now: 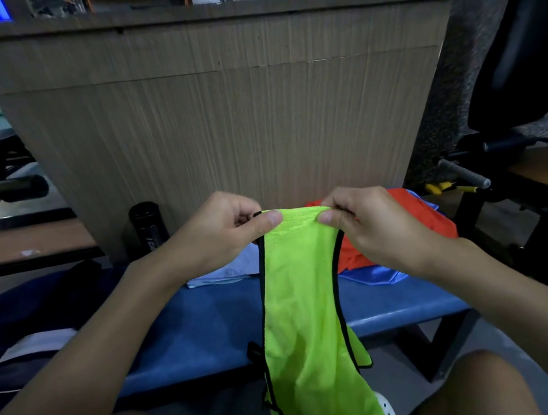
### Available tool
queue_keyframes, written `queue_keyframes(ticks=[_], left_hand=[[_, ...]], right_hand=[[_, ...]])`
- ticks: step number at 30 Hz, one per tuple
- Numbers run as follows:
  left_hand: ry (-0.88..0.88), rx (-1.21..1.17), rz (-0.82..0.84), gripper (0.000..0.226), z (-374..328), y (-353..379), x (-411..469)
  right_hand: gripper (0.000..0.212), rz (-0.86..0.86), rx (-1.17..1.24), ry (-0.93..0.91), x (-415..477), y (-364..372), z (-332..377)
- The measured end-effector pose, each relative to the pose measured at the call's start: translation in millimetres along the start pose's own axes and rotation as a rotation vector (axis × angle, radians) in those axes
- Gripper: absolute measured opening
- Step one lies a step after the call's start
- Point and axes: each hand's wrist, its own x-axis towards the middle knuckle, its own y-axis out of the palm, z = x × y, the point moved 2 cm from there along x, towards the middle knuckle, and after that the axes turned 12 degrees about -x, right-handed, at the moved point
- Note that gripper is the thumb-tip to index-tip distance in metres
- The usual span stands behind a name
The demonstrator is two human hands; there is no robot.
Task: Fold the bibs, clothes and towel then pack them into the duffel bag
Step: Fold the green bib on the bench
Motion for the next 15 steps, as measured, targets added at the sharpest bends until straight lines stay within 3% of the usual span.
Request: queue_keyframes(ticks=[5,12,15], left_hand=[[-0.002,-0.156,0.038,0.008,2,6,0],[-0.014,-0.015,0.015,0.012,-4,-4,-1],[-0.002,0.016,0.024,0.015,-3,-6,1]], right_hand=[[0.035,-0.033,-0.024,-0.058,1,-4,4],[0.015,0.037,-0.015,-0.019,2,-3,-3],[0.018,-0.03,-0.004,-0.042,3,0,0]])
